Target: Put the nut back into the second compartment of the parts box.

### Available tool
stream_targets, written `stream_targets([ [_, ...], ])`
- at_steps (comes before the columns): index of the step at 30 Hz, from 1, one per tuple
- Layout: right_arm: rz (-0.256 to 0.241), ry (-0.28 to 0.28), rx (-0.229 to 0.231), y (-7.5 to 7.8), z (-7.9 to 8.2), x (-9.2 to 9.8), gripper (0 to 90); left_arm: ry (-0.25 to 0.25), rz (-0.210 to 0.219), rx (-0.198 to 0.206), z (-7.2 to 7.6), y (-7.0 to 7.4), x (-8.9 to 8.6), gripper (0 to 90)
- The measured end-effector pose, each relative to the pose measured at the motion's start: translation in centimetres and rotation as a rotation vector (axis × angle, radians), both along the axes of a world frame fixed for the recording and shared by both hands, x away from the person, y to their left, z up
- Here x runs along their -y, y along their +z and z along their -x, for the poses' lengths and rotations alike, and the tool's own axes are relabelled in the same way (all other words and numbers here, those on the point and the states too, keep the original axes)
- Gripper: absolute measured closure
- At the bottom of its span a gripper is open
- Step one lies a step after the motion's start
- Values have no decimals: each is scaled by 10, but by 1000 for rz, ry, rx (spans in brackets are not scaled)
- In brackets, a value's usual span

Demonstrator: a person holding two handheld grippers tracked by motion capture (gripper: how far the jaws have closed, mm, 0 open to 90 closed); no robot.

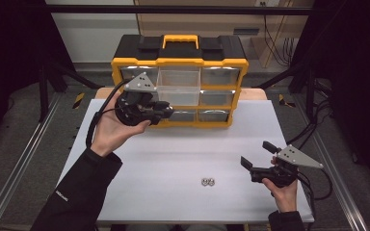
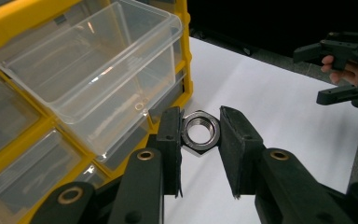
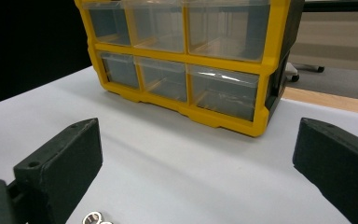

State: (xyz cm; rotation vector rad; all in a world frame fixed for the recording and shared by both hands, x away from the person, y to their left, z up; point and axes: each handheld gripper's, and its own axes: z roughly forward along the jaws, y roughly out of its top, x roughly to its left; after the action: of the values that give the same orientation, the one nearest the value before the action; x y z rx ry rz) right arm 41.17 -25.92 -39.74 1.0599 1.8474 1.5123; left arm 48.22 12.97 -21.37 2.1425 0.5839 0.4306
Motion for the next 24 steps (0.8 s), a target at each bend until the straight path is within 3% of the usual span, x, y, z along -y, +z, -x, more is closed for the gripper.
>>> stream_targets([
  [24,0,0,6,1,0,1,18,71,-1,39,-18,32,5,693],
])
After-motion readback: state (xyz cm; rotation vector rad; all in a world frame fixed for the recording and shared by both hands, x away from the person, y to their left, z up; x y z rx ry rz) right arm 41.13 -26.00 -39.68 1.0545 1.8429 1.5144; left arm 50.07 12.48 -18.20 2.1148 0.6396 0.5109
